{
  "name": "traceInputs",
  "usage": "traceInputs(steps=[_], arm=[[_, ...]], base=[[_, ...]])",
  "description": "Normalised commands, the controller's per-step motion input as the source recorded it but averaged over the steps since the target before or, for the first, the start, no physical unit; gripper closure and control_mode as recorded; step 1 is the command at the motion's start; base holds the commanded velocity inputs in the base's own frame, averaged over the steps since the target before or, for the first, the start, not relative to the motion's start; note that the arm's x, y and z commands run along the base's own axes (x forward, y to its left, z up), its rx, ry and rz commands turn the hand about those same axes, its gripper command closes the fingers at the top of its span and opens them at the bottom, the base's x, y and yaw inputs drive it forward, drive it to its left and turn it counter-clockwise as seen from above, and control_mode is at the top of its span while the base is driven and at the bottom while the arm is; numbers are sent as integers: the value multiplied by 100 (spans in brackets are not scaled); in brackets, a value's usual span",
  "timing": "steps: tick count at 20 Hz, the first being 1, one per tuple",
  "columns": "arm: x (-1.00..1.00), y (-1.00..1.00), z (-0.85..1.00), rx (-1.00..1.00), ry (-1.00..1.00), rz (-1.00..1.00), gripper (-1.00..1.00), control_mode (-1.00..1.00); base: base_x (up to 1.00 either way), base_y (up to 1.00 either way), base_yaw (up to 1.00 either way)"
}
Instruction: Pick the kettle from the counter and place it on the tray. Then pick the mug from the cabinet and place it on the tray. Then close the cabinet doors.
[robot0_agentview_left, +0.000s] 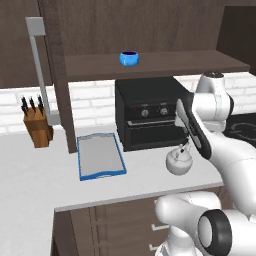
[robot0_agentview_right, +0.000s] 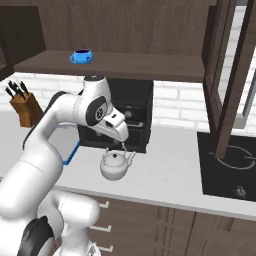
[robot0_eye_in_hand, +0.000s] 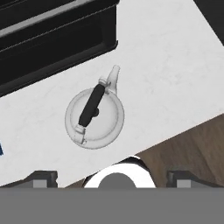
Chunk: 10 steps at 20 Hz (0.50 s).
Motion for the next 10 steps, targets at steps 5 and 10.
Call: traceInputs(steps=[5, 10], arm=[[32, -4, -41, 0, 2, -15, -100, -100], [21, 4, -43, 0, 0, -3, -100, -100]], base=[[0, 0, 0], [0, 0, 0]])
